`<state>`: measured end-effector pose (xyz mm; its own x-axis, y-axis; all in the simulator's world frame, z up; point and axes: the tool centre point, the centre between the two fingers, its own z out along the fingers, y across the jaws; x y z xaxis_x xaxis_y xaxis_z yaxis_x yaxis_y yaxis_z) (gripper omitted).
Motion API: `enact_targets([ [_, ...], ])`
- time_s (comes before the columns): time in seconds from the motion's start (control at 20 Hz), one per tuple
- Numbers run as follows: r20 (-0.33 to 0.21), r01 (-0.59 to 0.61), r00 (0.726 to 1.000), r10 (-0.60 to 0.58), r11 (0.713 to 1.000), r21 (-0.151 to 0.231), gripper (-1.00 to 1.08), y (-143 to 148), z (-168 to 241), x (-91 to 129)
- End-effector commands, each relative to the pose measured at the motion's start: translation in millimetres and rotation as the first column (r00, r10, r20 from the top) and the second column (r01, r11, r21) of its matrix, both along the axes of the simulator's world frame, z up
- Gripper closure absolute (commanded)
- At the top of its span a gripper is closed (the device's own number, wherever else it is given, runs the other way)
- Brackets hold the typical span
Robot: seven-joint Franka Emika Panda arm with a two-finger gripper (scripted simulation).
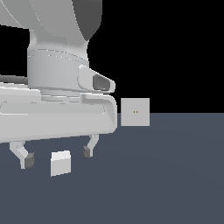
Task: Plug the charger into the wall socket.
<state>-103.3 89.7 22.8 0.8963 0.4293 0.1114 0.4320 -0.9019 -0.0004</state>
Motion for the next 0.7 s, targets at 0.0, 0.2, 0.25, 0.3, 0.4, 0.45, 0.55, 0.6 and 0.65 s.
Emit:
enact_targets([
  [0.0,0.001,0.0,1.0,0.0,1.0,0.0,-0.92,-0.1,-7.2,0.4],
  [0.2,0.001,0.0,1.0,0.0,1.0,0.0,-0.92,-0.2,-11.2,0.5],
  [0.25,0.001,0.0,1.0,0.0,1.0,0.0,1.08,-0.2,-11.2,0.5],
  [0.3,0.001,0.0,1.0,0.0,1.0,0.0,1.08,-0.2,-11.2,0.5],
  [0.4,0.001,0.0,1.0,0.0,1.0,0.0,1.08,-0.2,-11.2,0.5],
  [0.45,0.001,0.0,1.0,0.0,1.0,0.0,1.08,-0.2,-11.2,0.5],
  [0.55,0.001,0.0,1.0,0.0,1.0,0.0,1.08,-0.2,-11.2,0.5],
  [0.6,0.001,0.0,1.0,0.0,1.0,0.0,1.08,-0.2,-11.2,0.5],
  [0.65,0.001,0.0,1.0,0.0,1.0,0.0,1.08,-0.2,-11.2,0.5],
])
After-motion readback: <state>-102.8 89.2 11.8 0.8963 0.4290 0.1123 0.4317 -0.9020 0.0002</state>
